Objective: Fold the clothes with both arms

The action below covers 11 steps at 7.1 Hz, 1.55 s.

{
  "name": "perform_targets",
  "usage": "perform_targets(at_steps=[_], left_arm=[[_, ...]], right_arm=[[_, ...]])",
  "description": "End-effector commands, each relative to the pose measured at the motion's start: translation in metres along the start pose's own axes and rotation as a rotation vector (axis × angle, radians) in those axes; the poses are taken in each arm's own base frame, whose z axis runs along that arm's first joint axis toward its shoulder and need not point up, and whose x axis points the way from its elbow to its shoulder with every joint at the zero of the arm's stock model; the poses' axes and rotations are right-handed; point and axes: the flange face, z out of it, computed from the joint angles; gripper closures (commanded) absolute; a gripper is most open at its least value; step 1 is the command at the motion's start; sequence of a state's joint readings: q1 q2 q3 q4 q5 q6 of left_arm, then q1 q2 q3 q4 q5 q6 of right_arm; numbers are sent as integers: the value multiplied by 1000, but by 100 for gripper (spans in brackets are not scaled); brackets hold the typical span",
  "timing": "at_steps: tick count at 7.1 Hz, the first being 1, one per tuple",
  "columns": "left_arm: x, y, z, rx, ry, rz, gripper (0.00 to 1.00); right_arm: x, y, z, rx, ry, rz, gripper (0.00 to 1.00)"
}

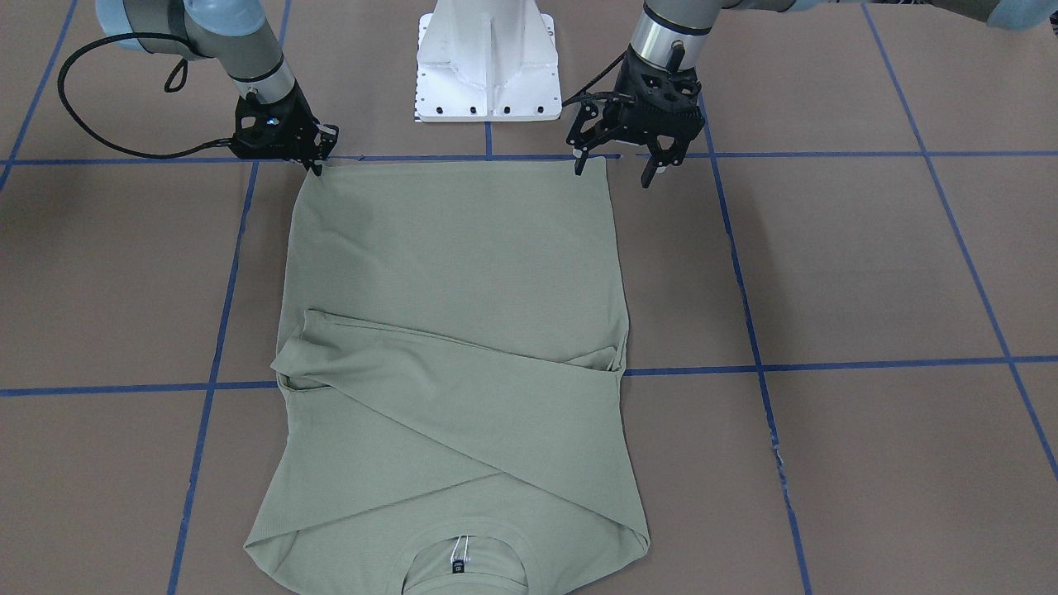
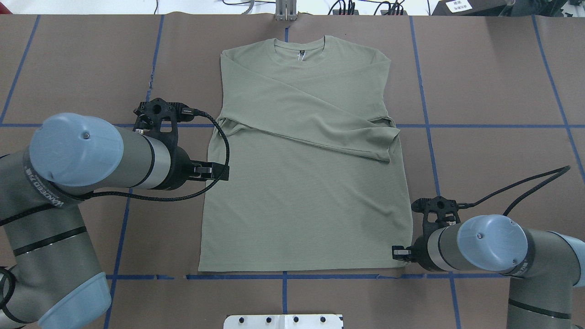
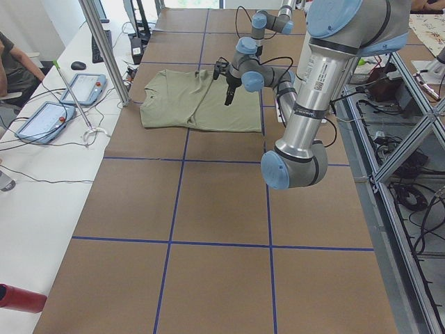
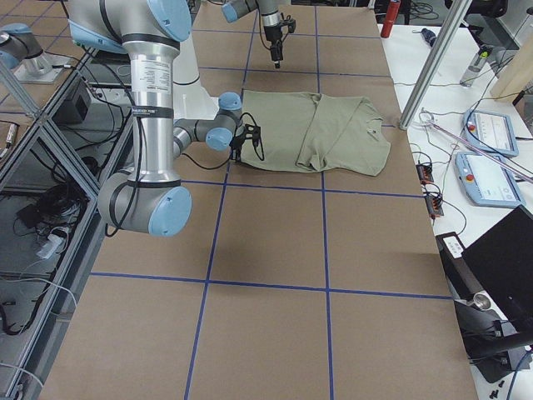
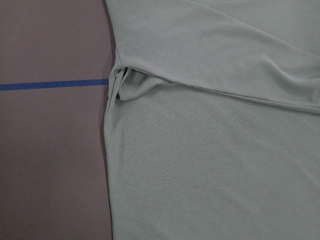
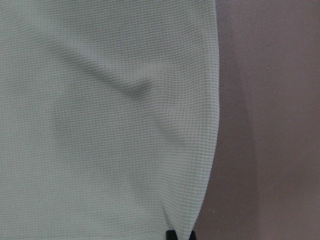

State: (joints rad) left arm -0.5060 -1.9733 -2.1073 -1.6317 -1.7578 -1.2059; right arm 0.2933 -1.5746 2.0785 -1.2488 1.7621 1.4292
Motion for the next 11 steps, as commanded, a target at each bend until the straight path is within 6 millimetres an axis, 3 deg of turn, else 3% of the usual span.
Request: perform_targets(at_steps=[1,2,3,4,7,8,9,11], left_arm=[[17,65,44,-108,-35,-127,0],[22,98,75,-148,-87,-194,0],[25,122,95,-153,-123,-176,1],[5,138,115,-156,-184,-163,1],[-14,146,126,-168,-226,-161,7],[-12,154,128,-180,-226,-151,12],[-12,157,131,-184,-230,-148,24],[-12,158,132,-189,-231,-148,35]], right_arm=[[-7,-8,-26,27,-46,13,100],[-10,-9,-34,30,-63,13,100],[-11,-10,-37,35,-69,15,100],[-10,-13,-39,41,-69,19,100],[-19,-20,-48,50,-97,24,100],[-18,-22,-50,52,-99,27,100],[-18,-24,-51,55,-99,29,100],[-18,-26,-53,50,-104,33,100]])
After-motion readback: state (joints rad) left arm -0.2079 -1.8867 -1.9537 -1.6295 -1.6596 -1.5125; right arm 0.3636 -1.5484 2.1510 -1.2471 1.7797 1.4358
